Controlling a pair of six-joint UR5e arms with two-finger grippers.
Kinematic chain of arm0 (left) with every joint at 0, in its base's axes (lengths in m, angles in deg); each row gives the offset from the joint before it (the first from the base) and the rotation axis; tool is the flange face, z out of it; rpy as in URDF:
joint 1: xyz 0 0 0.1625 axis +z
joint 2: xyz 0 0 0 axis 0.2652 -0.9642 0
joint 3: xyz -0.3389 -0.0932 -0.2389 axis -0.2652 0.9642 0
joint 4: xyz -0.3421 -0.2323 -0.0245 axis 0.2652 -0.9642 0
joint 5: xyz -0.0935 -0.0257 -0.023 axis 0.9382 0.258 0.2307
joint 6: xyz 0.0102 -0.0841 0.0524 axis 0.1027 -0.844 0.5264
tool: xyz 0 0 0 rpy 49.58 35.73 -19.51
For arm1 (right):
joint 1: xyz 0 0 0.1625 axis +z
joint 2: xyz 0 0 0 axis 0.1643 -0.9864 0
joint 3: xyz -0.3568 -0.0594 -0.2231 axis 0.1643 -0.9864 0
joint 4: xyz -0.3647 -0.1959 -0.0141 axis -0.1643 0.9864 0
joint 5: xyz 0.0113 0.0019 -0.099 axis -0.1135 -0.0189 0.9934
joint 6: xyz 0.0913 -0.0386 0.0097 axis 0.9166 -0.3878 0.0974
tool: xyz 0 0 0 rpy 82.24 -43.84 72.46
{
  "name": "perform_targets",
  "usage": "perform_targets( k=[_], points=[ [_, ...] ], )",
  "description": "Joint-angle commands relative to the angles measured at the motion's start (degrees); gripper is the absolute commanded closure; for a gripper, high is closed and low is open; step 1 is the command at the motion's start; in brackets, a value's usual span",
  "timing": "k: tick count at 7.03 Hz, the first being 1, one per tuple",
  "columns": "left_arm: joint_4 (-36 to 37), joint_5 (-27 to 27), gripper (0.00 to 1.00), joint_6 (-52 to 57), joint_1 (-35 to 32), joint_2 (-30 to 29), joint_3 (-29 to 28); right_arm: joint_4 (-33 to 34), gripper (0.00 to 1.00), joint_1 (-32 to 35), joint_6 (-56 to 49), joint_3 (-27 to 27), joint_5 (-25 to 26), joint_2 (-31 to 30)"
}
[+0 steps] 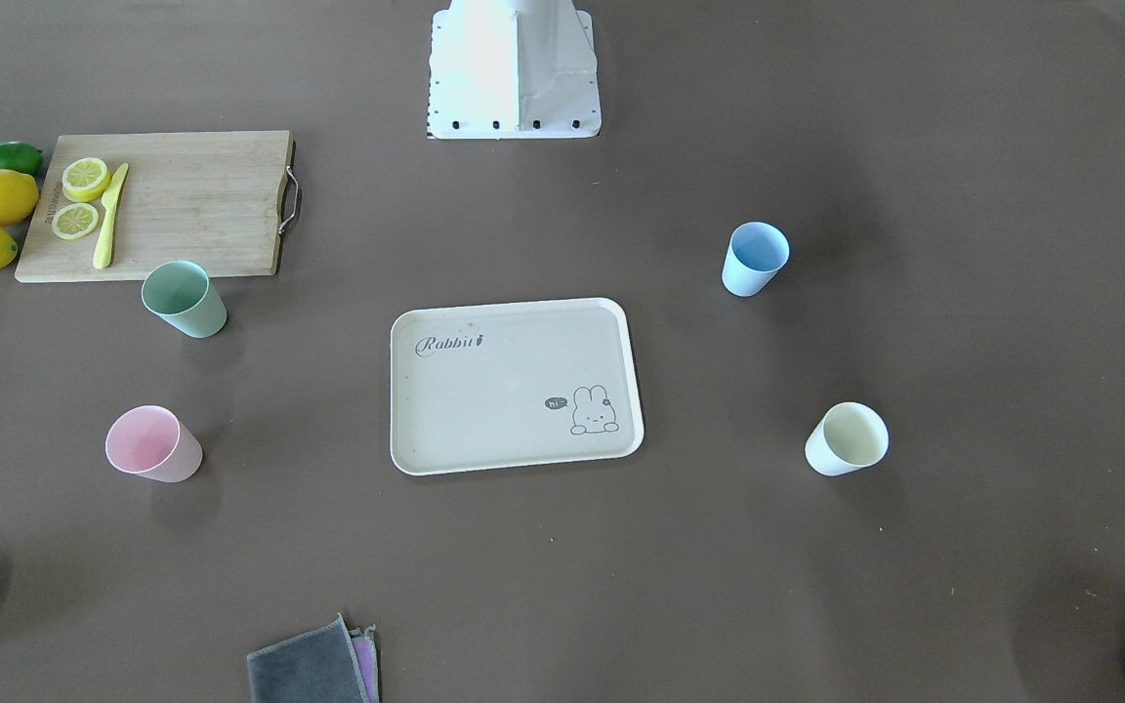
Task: Place all cups on tray
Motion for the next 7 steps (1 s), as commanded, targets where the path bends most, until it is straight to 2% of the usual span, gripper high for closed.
perform_targets(
  k=[1,7],
  points=[
    [-0.01,0.1,0.02,0.0,0.0,-0.07,0.0,0.0,0.0,0.0,0.0,-0.17,0.09,0.02],
    [-0.18,0.36,0.02,0.0,0.17,0.1,-0.08,0.09,0.0,-0.62,0.61,-0.27,0.0,2.12]
  ],
)
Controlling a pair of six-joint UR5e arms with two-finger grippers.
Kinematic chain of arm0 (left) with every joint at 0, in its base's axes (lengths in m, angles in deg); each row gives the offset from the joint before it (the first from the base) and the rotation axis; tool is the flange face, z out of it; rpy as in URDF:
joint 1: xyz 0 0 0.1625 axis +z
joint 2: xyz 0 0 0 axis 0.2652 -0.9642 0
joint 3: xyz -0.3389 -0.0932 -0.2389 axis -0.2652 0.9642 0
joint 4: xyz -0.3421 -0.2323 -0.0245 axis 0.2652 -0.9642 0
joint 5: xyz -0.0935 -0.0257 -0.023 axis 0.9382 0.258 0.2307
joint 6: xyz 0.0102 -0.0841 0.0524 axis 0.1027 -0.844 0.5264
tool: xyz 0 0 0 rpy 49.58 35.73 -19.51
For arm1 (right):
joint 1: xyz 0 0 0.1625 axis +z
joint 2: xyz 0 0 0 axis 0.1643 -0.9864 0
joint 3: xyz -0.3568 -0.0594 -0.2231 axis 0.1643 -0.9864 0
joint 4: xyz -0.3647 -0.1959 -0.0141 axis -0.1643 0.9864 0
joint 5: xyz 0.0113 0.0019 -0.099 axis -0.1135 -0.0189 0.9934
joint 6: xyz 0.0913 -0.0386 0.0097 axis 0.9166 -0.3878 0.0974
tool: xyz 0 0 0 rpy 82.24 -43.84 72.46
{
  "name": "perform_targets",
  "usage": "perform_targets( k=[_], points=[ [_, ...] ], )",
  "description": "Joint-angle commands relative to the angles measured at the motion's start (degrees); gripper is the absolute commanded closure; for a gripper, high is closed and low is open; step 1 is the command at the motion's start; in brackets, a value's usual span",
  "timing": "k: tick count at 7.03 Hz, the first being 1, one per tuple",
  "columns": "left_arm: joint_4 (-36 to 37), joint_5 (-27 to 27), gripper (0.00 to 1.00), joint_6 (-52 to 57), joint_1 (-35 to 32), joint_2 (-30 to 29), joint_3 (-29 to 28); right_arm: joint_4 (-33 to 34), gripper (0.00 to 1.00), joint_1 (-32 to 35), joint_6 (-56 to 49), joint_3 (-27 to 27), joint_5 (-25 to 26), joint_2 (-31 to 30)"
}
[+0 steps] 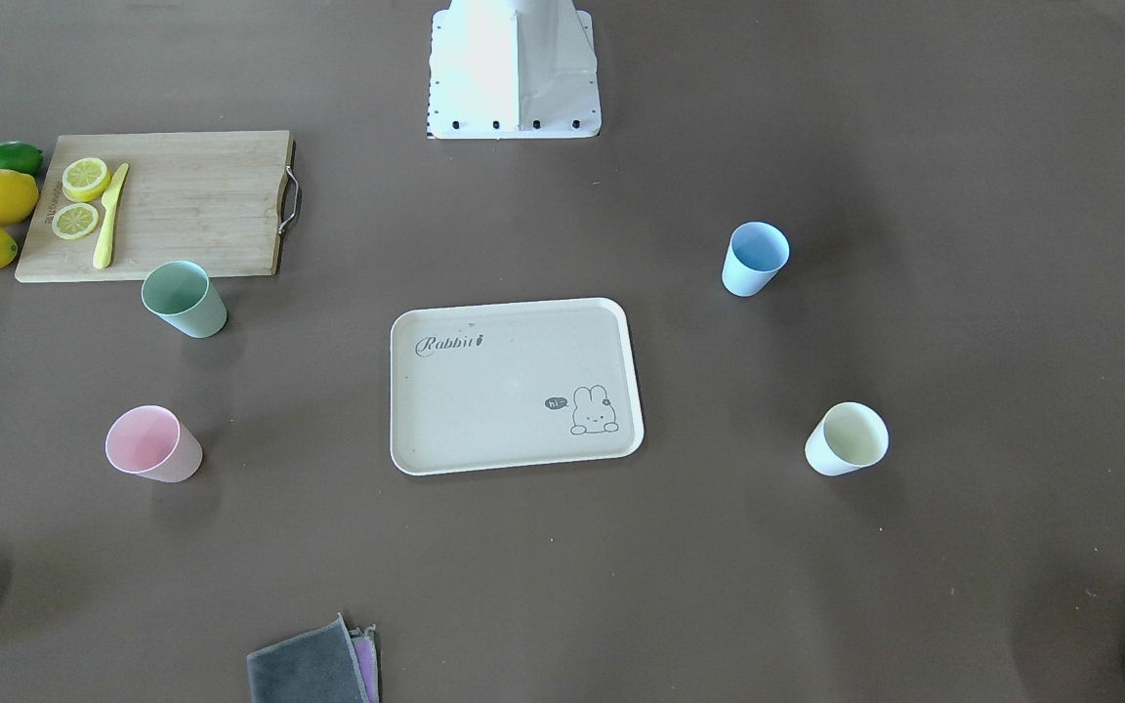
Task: Place all cups on tray
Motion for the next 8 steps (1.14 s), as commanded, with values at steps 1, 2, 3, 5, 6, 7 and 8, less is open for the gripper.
perform_targets(
  k=[1,2,3,5,6,7,8],
  points=[
    [-0.52,0.08,0.02,0.17,0.73,0.05,0.03,-0.03,0.0,-0.93,0.69,0.42,-0.01,1.11],
    [-1.57,1.83,0.02,0.17,0.82,0.05,-0.31,-0.11,0.0,-0.94,0.52,0.42,0.34,1.2],
    [-1.76,3.5,0.02,-0.35,1.09,0.05,-0.67,-0.03,0.0,-1.11,0.43,0.94,-0.79,1.21],
    [-5.07,4.22,0.02,-5.71,1.96,-2.22,0.12,-0.11,0.0,-1.37,0.78,3.65,-1.94,1.2],
    [-5.27,3.52,0.02,-5.98,4.49,-2.75,0.64,-0.38,0.0,-1.55,3.3,3.76,-5.69,1.29],
    [-5.27,3.51,0.02,-6.94,5.91,-2.85,0.74,-3.95,0.0,-3.47,9.85,4.37,-8.51,1.12],
    [-6.67,3.51,0.02,-13.91,7.05,-2.76,1.43,-11.03,0.0,-8.18,18.27,4.55,-7.93,0.68]
  ],
)
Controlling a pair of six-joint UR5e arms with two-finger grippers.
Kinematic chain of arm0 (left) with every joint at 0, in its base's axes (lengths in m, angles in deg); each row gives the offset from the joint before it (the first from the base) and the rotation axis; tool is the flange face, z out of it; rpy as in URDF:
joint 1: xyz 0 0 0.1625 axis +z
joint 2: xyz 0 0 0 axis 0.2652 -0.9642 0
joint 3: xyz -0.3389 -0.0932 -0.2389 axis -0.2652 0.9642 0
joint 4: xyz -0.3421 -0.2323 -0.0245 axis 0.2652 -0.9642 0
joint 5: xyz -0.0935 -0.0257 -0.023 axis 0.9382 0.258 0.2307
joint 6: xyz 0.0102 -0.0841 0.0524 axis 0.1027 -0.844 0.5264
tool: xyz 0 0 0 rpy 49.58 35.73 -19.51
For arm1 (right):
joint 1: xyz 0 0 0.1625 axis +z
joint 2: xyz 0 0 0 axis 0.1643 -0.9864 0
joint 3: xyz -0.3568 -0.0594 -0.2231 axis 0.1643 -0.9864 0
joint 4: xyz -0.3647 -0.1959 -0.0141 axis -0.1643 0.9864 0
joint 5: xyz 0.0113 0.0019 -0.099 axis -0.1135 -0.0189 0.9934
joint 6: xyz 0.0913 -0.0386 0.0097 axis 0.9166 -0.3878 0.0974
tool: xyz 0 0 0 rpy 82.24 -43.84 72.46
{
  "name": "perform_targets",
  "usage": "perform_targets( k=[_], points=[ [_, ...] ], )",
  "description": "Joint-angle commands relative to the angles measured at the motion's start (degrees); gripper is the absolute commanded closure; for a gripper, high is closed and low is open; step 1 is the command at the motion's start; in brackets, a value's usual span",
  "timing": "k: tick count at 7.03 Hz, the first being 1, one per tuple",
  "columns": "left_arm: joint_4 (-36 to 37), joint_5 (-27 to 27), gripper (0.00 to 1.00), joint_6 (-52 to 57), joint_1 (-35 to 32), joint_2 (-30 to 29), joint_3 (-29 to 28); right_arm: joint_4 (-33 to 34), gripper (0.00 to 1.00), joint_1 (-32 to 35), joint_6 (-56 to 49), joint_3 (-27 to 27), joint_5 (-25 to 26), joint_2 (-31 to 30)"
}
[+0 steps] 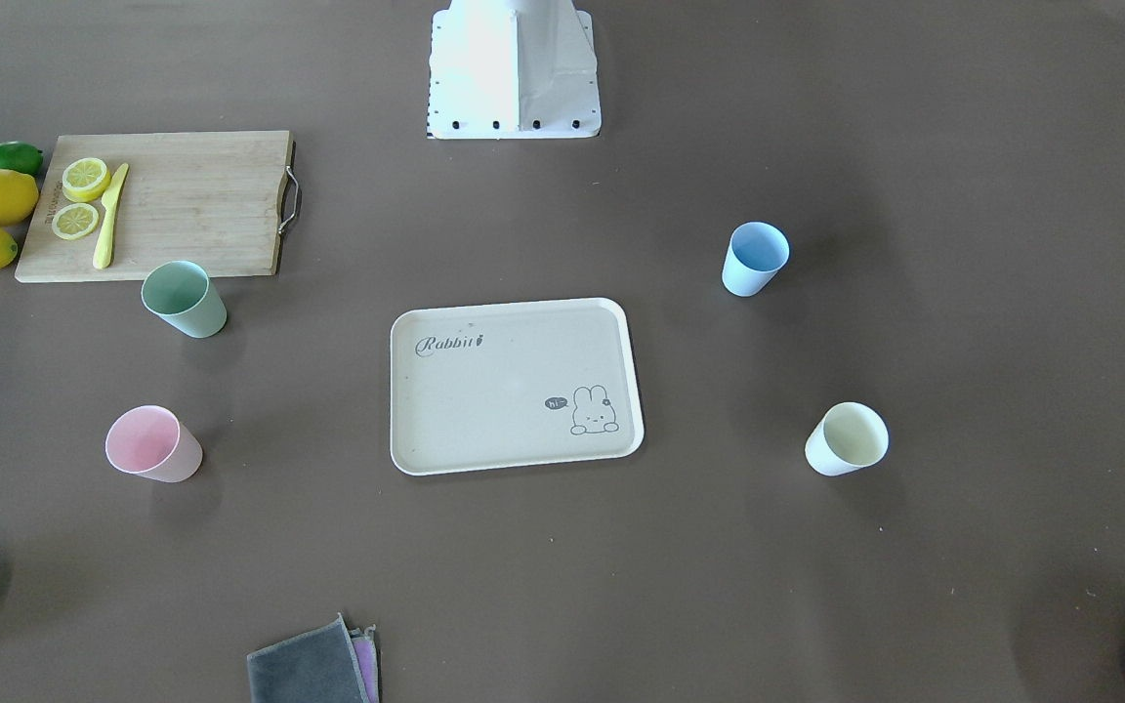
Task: Place all cups on tray
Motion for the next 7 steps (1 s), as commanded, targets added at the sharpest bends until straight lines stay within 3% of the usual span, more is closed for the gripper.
perform_targets(
  k=[1,4,5,7],
  points=[
    [-6.16,-0.15,0.02,-9.05,2.68,0.61,0.63,-12.22,0.0,-7.6,12.91,0.5,0.38,-0.81],
    [-6.65,-0.32,0.02,-20.11,8.81,0.01,2.73,-14.03,0.0,-17.88,26.26,4.53,3.36,0.93],
    [-6.65,-2.16,0.02,-25.12,10.06,-0.52,4.48,-14.03,0.0,-23.4,36.32,5.77,9.56,3.29],
    [-6.65,-4.11,0.02,-26.13,12.7,-0.35,5.46,-14.12,0.0,-31.6,42.45,7.18,13.74,5.94]
  ],
)
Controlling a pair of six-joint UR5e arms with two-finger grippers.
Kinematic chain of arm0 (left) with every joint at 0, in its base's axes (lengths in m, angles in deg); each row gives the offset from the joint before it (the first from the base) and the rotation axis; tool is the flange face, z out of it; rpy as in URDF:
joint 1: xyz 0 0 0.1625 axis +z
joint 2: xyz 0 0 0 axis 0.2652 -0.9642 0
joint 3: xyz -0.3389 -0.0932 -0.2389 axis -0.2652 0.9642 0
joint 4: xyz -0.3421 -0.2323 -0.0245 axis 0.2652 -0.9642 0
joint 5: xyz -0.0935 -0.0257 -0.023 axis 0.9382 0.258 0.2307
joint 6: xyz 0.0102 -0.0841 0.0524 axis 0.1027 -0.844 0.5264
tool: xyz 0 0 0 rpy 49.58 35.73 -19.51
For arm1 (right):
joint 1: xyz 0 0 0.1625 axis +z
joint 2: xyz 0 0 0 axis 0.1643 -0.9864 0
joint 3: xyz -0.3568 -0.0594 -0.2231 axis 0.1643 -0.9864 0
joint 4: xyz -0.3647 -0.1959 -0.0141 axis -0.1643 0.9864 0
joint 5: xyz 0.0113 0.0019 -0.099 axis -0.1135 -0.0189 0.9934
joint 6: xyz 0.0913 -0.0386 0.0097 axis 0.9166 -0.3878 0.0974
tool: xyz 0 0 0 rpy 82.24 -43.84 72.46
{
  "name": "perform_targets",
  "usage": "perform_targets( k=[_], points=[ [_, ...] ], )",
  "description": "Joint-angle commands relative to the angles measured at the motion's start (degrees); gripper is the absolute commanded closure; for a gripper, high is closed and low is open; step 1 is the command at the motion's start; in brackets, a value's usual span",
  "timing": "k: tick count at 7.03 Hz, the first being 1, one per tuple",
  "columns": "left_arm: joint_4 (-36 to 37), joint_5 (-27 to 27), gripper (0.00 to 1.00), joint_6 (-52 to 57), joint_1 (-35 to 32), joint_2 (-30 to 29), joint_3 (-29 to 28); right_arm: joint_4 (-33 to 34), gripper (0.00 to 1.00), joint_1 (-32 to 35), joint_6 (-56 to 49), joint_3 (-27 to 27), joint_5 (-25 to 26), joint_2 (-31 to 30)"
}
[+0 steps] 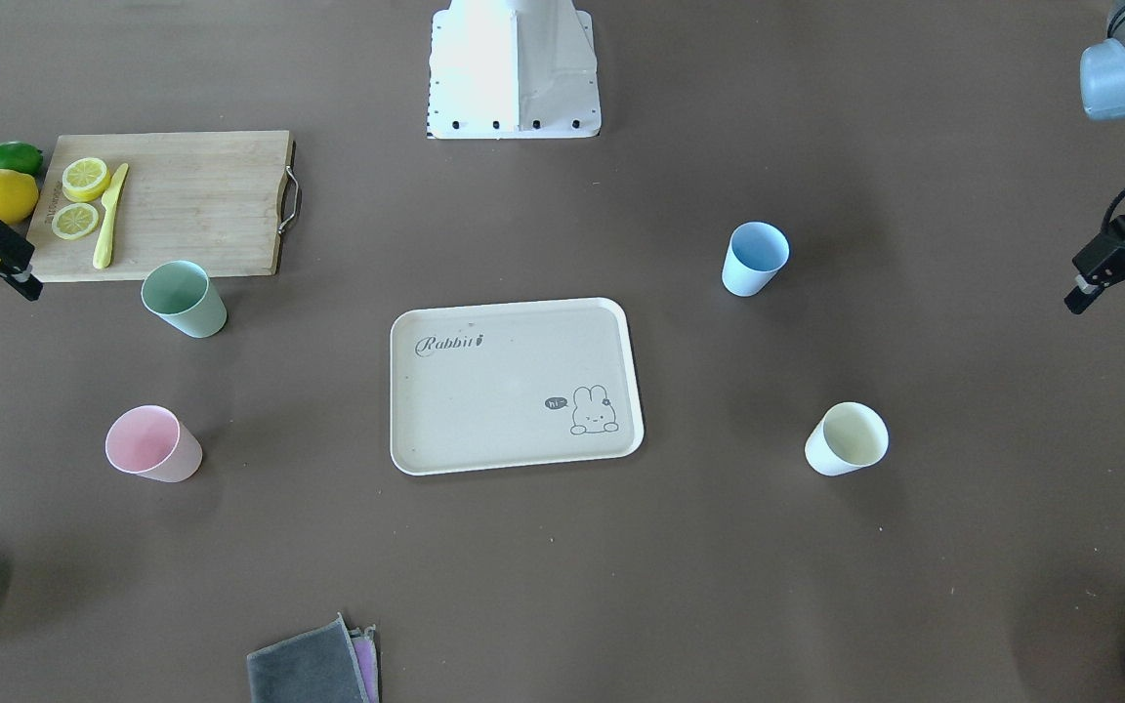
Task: Place all cups on tray
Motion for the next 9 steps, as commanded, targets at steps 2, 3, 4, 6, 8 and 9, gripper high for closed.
perform_targets(
  k=[2,3,4,6,8,9],
  points=[
    [0.08,-0.8,0.02,-1.93,1.6,-0.2,0.94,-0.17,0.0,-14.93,17.8,1.65,8.92,6.51],
    [0.08,-0.71,0.02,-1.93,1.6,-0.2,0.94,-0.09,0.0,-16.81,19.79,1.65,10.6,7.4],
    [0.08,-0.71,0.02,-1.93,1.6,-0.2,1.02,0.26,0.0,-16.48,19.2,2.43,10.09,6.72],
    [-0.01,-0.54,0.02,-2.02,1.69,-0.2,1.11,-0.26,0.0,-15.95,12.56,2.44,9.74,2.6],
    [-0.01,-0.45,0.02,-2.72,2.56,-0.29,1.46,-0.44,0.0,-15.25,11.64,2.09,9.39,1.0],
    [-0.01,-0.36,0.02,-2.72,2.66,-0.29,1.46,-0.44,0.0,-15.24,11.72,1.48,9.56,0.74]
  ],
)
